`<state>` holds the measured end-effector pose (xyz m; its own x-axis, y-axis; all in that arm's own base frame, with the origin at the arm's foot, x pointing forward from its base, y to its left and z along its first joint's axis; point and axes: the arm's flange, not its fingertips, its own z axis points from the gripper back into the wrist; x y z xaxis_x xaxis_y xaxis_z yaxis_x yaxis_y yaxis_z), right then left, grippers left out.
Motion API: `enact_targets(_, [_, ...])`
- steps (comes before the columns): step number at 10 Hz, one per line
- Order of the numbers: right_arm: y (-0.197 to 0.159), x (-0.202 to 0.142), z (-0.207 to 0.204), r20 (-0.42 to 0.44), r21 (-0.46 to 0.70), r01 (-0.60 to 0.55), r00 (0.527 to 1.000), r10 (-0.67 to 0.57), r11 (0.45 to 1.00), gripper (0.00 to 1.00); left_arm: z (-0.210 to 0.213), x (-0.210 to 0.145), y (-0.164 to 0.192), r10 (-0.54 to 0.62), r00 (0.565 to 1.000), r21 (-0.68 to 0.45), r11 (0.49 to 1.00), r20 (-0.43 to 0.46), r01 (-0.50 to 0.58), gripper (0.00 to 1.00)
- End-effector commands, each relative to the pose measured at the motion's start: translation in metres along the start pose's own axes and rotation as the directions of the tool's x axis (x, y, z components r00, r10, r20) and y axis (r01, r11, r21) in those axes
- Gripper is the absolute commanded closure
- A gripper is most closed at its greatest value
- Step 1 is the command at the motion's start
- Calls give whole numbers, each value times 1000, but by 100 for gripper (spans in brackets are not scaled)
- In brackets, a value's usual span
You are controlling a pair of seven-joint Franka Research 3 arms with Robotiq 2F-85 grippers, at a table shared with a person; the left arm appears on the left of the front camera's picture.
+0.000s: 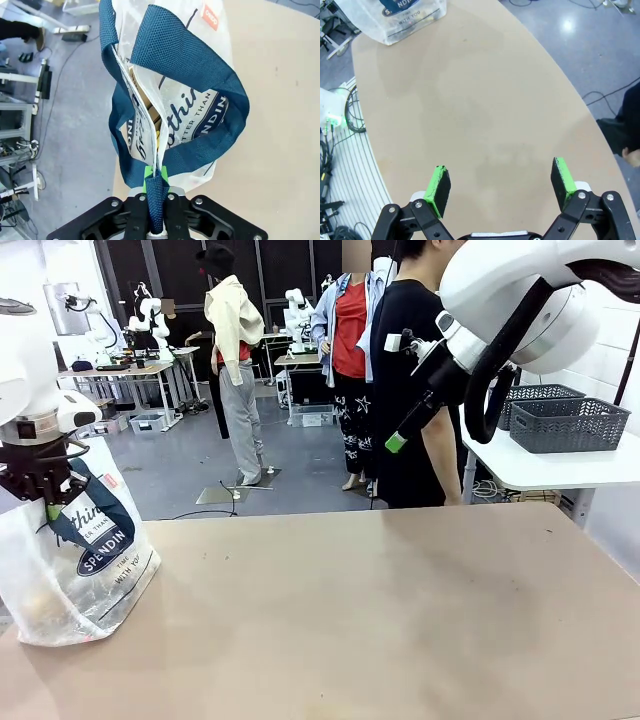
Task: Transfer purchased items from the store into the shopping bag.
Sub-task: Move the Reusable shopping bag to the right side of the table.
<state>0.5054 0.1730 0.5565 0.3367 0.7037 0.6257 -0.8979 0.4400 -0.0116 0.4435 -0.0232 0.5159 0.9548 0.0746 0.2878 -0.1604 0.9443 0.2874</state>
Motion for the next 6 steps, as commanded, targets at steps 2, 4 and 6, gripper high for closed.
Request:
enact_targets(2, [1, 0, 2, -17, -6, 6, 1000, -6, 1000, 0, 3, 3, 1, 4, 1000, 0, 1000, -4, -4, 84])
enact_targets(4, [1, 0, 2, -17, -6, 6, 1000, -6, 1000, 0, 9, 8, 4, 7, 1000, -4, 1000, 0, -7, 45])
enact_targets(6, [1, 0, 2, -17, -6, 6, 1000, -6, 1000, 0, 17, 14, 5, 9, 1000, 4, 1000, 3, -9, 6])
